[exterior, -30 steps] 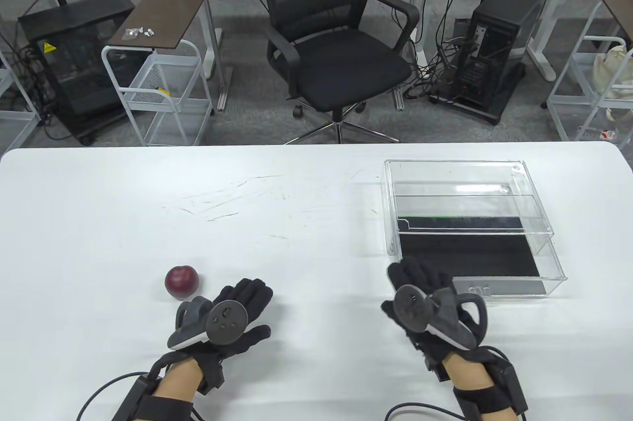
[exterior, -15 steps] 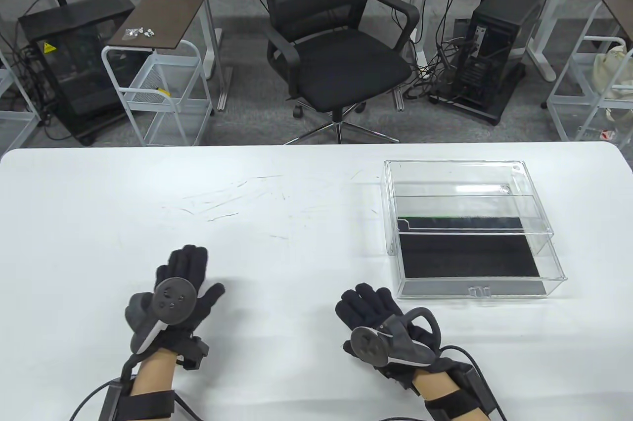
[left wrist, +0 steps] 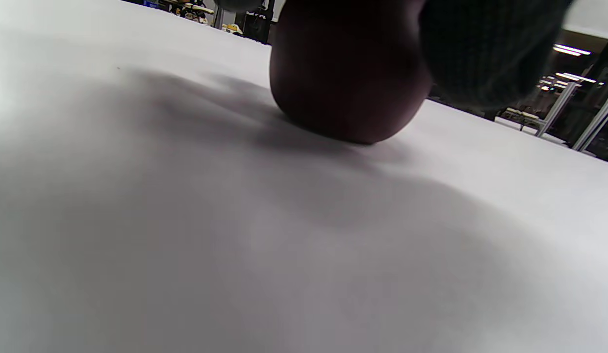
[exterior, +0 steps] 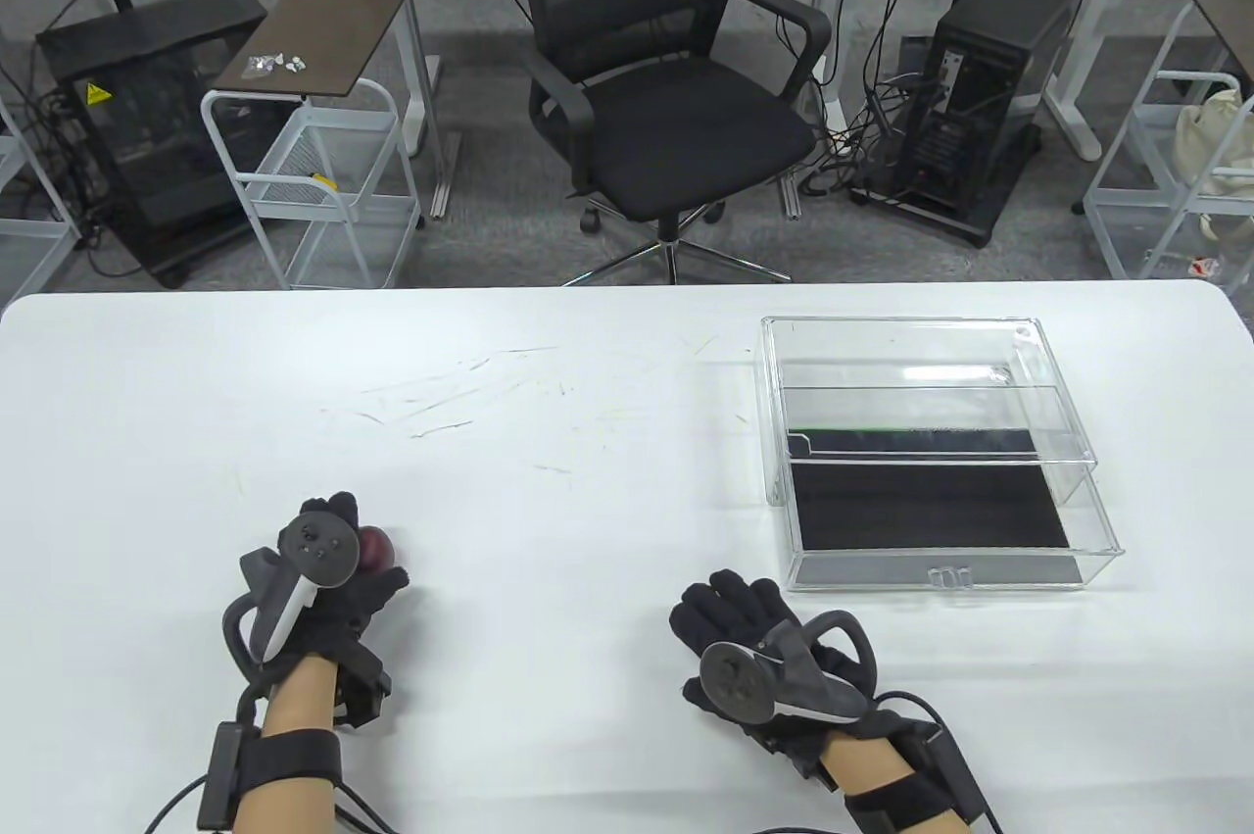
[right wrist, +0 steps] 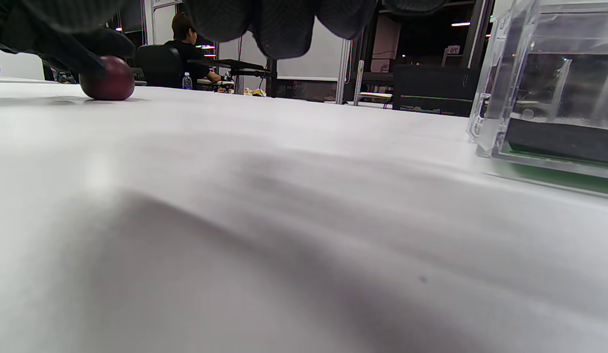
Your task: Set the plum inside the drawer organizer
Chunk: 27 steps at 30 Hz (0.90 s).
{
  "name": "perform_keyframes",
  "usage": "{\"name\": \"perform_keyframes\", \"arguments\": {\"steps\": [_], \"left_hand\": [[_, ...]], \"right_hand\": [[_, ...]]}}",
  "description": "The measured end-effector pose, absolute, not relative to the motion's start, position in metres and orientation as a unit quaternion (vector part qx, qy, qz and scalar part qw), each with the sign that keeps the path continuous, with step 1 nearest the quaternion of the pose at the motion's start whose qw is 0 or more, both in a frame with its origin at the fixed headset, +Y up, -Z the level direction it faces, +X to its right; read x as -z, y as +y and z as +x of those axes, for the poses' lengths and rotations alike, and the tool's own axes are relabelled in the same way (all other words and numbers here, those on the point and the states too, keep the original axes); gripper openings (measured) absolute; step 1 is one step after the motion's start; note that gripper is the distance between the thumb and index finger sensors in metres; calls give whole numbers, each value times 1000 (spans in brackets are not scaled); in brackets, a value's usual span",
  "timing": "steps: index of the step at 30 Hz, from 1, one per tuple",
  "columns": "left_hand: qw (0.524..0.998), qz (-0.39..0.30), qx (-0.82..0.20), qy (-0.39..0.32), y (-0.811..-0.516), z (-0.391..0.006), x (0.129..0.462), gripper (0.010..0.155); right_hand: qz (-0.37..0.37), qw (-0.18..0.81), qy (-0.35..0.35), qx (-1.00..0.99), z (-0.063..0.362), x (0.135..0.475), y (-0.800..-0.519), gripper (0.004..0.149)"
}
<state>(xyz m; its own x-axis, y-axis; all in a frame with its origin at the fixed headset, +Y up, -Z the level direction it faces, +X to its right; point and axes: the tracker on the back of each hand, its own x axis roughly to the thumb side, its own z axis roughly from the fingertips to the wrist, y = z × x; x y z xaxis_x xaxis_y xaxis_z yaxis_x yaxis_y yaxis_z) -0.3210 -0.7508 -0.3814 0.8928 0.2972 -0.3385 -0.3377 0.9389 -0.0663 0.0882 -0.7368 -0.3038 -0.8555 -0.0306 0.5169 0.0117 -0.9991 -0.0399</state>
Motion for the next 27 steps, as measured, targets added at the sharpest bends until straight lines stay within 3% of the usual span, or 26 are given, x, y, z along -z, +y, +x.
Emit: {"name": "perform_keyframes", "arguments": {"steps": [4, 7, 13, 17, 22, 27], "left_hand": [[972, -43, -168, 159, -750, -321, 385, 87], [980, -21, -161, 111, -741, -303, 387, 88], [979, -9, -157, -134, -721, -196, 390, 89], [961, -42, -171, -215, -728, -131, 384, 89], [953, -65, -157, -252, -739, -91, 381, 90], [953, -67, -122, -268, -746, -78, 377, 90]], "right_hand": [[-266, -2, 18, 964, 91, 304, -735, 71], [-257, -10, 22, 966, 95, 307, -732, 71], [-234, -26, 27, 971, 106, 312, -729, 71], [-221, -36, 32, 974, 113, 313, -727, 71], [-216, -41, 33, 975, 116, 312, -725, 71], [-214, -49, 33, 975, 117, 312, -724, 71]]}}
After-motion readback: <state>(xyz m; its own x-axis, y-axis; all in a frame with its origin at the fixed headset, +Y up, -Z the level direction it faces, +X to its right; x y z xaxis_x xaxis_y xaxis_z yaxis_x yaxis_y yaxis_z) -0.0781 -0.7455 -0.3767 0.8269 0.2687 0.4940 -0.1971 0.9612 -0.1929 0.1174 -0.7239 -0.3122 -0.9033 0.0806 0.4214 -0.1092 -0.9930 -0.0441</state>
